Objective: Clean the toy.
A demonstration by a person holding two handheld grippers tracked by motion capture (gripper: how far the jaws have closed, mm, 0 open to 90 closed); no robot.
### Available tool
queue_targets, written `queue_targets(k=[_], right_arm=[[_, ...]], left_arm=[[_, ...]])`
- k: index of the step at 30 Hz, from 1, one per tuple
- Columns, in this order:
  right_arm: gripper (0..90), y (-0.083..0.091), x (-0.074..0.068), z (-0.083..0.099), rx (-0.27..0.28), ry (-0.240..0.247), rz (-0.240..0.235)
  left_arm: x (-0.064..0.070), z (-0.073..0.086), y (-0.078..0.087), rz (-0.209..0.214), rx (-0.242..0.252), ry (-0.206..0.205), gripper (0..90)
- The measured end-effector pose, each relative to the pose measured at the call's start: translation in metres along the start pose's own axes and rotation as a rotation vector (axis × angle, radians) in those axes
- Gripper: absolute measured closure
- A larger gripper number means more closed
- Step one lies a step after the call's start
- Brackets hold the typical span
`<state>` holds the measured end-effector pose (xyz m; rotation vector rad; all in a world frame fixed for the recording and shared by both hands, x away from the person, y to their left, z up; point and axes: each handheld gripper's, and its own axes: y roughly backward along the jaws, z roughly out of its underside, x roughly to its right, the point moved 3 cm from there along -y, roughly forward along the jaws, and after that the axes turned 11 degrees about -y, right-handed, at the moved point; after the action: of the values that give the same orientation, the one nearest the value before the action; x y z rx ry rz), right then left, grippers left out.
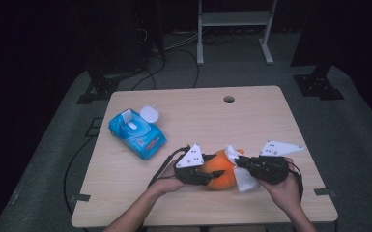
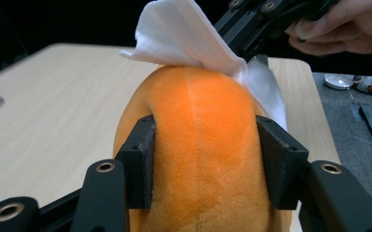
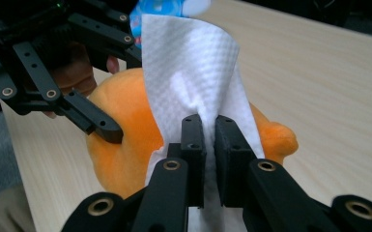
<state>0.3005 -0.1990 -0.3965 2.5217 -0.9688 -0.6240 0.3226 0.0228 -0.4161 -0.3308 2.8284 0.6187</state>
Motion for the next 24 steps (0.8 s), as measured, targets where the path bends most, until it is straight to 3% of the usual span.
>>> queue_targets(k=[3, 5, 8, 10, 11, 13, 15, 19, 22, 24], right_arm=[[82.5, -0.008, -0.002, -0.005, 0.001, 0.003, -0.014], [82.6, -0.018, -0.003, -0.004, -0.028, 0.006, -0.022], [82.6, -0.035, -0.009, 0.002, -0.062, 0.011, -0.040], [82.6, -0.040, -0.013, 0.004, -0.068, 0.005, -0.060], [82.6, -0.042, -0.015, 0.004, -0.071, 0.009, -0.063], [82.6, -0.045, -0.023, 0.002, -0.078, 0.042, -0.055], [82.5, -0.044, -0.024, 0.001, -0.079, 0.057, -0.047], [82.5, -0.036, -0.014, 0.000, -0.052, 0.028, -0.035], [82.5, -0.034, 0.000, 0.006, -0.039, -0.021, -0.033], [82.4, -0.034, 0.011, 0.013, -0.054, -0.049, -0.022]], left_arm=[[-0.006, 0.010, 0.003, 0.022, -0.022, -0.001, 44.5], [-0.004, 0.022, 0.002, 0.035, -0.063, -0.011, 42.3], [-0.002, 0.030, 0.007, 0.022, -0.037, 0.044, 27.3], [0.000, 0.032, 0.011, 0.014, -0.014, 0.079, 21.9], [0.000, 0.033, 0.013, 0.010, -0.015, 0.085, 21.8], [0.002, 0.037, 0.015, 0.002, -0.028, 0.066, 30.7], [0.001, 0.040, 0.017, -0.003, -0.029, 0.079, 37.6], [0.000, 0.044, 0.021, 0.003, -0.034, 0.085, 40.3], [-0.001, 0.049, 0.024, 0.006, -0.026, 0.099, 40.3], [-0.002, 0.051, 0.026, 0.002, -0.026, 0.111, 40.1]])
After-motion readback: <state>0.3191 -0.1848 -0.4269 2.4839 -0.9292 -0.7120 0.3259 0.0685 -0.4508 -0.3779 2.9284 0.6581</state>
